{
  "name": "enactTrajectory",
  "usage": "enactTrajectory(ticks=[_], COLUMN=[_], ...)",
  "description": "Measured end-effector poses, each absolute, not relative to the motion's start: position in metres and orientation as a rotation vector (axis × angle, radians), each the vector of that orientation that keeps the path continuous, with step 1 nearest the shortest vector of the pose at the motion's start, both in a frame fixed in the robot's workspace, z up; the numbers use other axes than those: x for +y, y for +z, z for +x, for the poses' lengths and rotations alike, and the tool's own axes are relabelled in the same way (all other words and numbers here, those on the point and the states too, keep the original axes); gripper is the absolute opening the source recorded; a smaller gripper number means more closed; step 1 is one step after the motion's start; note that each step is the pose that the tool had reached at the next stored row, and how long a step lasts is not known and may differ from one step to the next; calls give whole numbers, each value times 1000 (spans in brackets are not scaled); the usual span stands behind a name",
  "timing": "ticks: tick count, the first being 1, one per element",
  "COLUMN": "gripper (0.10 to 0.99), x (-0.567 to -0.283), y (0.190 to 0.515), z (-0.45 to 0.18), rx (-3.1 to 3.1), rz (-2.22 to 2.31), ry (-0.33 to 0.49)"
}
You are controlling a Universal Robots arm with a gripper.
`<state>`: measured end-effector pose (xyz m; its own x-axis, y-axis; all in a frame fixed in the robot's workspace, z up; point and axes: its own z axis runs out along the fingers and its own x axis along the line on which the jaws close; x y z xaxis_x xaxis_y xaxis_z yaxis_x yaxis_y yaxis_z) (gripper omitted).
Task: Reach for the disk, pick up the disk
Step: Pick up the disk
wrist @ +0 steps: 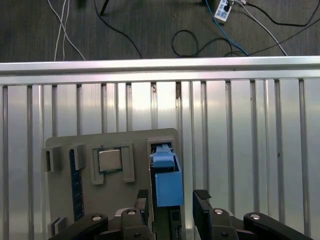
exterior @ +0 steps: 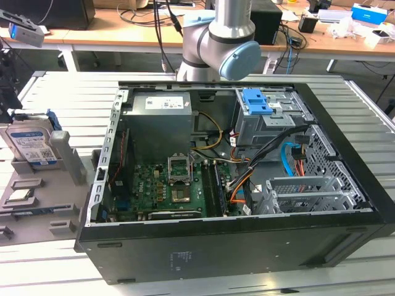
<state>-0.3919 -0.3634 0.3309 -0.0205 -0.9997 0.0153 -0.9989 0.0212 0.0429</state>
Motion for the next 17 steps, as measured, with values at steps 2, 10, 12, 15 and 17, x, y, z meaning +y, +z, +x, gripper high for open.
enactTrajectory(ticks=[2, 10, 12, 15, 17], gripper=[482, 482, 482, 482, 482], x=[-363, -363, -363, -363, -363], y=[330, 326, 325, 324, 323], z=[-392, -392, -392, -392, -392], rx=[-2215, -2215, -2215, -2215, -2215], rz=[2169, 2169, 2169, 2169, 2169], ry=[-31, -31, -31, -31, -31])
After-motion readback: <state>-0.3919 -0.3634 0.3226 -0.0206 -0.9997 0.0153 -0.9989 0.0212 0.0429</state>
